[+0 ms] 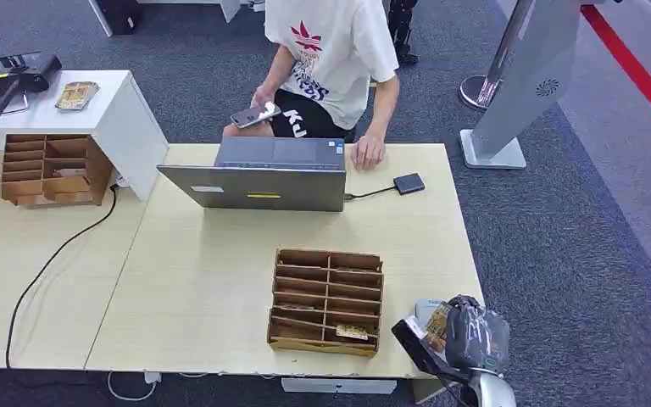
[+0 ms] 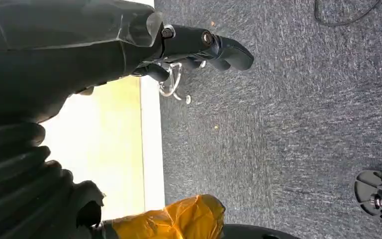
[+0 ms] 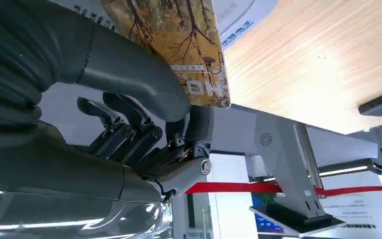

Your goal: Pass the card to the sensor for recognition and then transmit it.

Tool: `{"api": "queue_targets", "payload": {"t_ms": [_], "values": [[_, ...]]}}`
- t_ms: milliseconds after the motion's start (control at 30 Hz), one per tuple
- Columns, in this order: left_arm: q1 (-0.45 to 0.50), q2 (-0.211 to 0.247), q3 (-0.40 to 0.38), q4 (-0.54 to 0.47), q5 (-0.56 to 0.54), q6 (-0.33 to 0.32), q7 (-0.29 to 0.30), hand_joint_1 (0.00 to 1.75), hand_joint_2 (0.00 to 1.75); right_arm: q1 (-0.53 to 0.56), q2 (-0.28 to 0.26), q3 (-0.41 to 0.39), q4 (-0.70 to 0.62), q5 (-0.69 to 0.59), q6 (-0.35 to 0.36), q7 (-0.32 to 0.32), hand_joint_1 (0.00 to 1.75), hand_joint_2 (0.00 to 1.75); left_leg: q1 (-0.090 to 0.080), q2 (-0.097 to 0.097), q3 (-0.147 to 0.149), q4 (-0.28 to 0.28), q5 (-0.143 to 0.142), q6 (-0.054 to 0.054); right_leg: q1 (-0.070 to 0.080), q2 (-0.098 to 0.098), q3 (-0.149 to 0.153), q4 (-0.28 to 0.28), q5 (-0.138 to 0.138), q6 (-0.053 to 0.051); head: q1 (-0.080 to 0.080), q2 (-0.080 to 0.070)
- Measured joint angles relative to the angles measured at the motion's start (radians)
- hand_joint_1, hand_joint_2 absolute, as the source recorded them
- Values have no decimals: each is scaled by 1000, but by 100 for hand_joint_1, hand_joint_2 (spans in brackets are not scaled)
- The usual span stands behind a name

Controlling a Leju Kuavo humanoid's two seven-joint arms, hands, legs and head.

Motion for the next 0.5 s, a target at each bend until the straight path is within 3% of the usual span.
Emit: {"api": "queue_targets", "payload": {"t_ms": [500], "values": [[0, -1, 0, 0, -1, 0, 2, 0, 175, 0, 0, 0, 1, 58, -2, 29, 175, 175, 0, 0, 0, 0, 0, 0, 0, 0, 0, 0, 0, 0, 0, 0]]}}
